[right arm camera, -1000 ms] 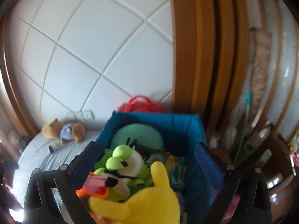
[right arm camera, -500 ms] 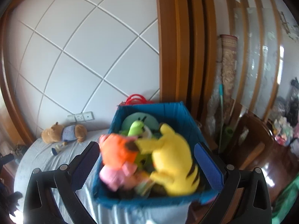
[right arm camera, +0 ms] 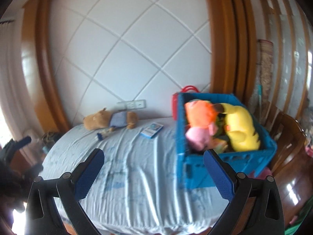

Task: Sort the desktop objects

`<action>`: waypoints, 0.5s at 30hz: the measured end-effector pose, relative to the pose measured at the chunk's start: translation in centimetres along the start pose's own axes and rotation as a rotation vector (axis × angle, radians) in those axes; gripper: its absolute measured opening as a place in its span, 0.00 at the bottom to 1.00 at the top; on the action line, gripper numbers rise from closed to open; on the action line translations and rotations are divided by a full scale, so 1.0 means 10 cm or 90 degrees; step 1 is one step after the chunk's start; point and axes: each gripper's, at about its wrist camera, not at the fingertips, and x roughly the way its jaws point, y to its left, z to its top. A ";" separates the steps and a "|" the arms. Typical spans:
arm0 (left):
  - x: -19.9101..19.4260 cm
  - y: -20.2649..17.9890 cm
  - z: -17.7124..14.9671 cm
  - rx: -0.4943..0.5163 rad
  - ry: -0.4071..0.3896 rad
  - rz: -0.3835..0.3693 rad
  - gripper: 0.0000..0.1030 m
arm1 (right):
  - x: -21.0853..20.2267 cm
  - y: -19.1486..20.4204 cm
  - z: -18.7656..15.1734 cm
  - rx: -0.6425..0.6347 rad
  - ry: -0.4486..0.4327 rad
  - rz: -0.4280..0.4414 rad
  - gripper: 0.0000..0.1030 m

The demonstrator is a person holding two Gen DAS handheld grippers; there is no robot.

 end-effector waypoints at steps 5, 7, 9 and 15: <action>-0.23 0.01 -0.11 -0.047 0.014 0.067 1.00 | -0.06 0.39 -0.08 -0.017 0.007 0.038 1.00; -0.32 0.01 -0.15 -0.066 0.019 0.094 1.00 | -0.08 0.46 -0.09 -0.021 0.014 0.051 1.00; -0.41 0.01 -0.19 -0.085 0.024 0.121 1.00 | -0.10 0.50 -0.10 -0.022 0.022 0.059 1.00; -0.68 0.01 -0.32 -0.142 0.042 0.201 1.00 | -0.18 0.54 -0.22 -0.039 0.039 0.074 1.00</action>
